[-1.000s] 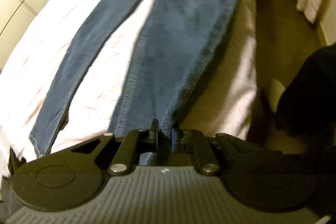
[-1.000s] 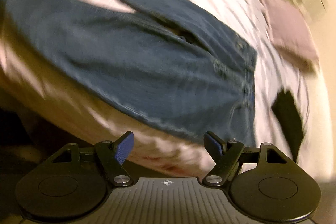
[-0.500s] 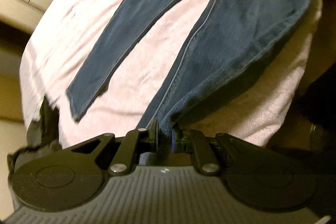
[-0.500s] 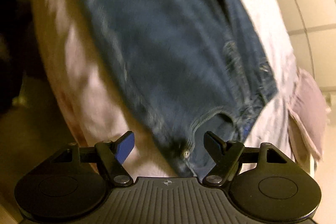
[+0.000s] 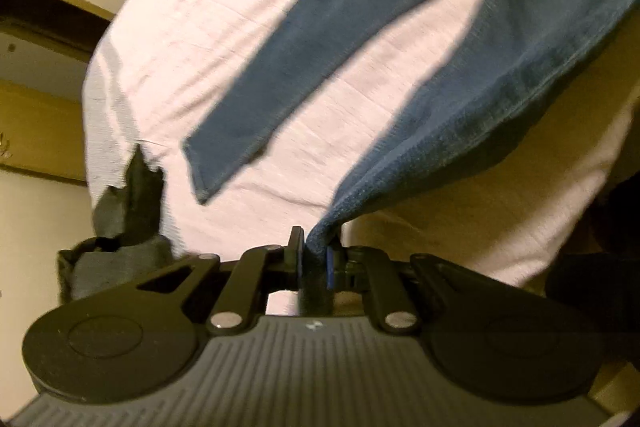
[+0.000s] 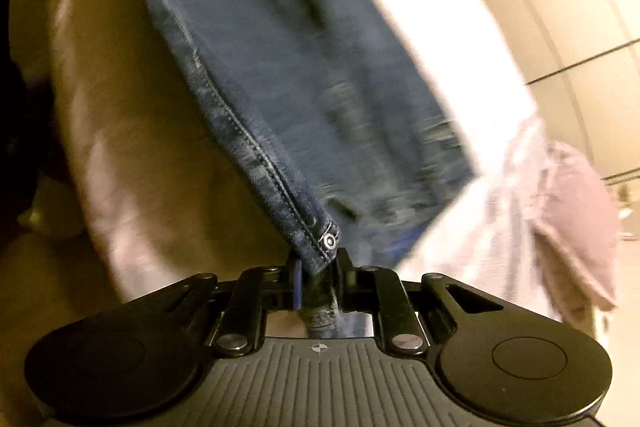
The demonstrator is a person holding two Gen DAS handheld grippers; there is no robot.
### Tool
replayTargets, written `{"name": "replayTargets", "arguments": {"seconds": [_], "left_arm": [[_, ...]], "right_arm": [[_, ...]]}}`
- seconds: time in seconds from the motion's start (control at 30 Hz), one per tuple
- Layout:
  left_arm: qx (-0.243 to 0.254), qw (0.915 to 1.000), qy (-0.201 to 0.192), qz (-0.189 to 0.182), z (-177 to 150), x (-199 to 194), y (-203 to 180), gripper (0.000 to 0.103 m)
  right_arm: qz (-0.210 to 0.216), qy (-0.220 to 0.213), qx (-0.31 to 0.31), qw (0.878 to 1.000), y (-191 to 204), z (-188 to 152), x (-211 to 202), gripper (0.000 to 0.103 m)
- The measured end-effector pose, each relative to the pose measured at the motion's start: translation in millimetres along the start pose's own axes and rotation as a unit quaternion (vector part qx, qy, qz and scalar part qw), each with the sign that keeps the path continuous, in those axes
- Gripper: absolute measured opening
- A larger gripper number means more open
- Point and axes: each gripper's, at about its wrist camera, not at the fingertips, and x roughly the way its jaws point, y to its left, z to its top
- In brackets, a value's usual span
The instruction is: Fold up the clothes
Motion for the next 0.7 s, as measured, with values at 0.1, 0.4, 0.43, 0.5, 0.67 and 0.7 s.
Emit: {"name": "replayTargets", "arguments": {"seconds": [0.1, 0.4, 0.43, 0.5, 0.67, 0.7], "left_arm": [[-0.006, 0.9999, -0.014, 0.0, 11.6, -1.4, 28.0, 0.009], [0.029, 0.9975, -0.036, -0.053, 55.6, 49.8, 101.0, 0.009], [0.035, 0.9966, -0.034, -0.066, 62.0, 59.2, 108.8, 0.009], [0.048, 0.994, -0.03, -0.093, 74.6, 78.5, 124.1, 0.009], [0.08, 0.9874, -0.013, -0.136, 108.3, 132.2, 146.9, 0.009], [0.083, 0.9863, -0.009, -0.142, 115.3, 142.5, 150.5, 0.009]], "right_arm": [[-0.024, -0.013, 0.002, 1.0, -41.9, 19.9, -13.7, 0.008], [-0.007, 0.011, -0.031, 0.999, -135.0, 94.5, 30.2, 0.007], [-0.001, 0.017, -0.03, 0.999, -144.6, 103.0, 37.2, 0.007], [0.011, 0.028, -0.041, 0.999, -158.9, 116.9, 52.8, 0.007], [0.041, 0.052, -0.03, 0.997, -195.2, 137.0, 93.0, 0.007], [0.045, 0.056, -0.026, 0.997, -199.0, 136.6, 99.5, 0.007]]}}
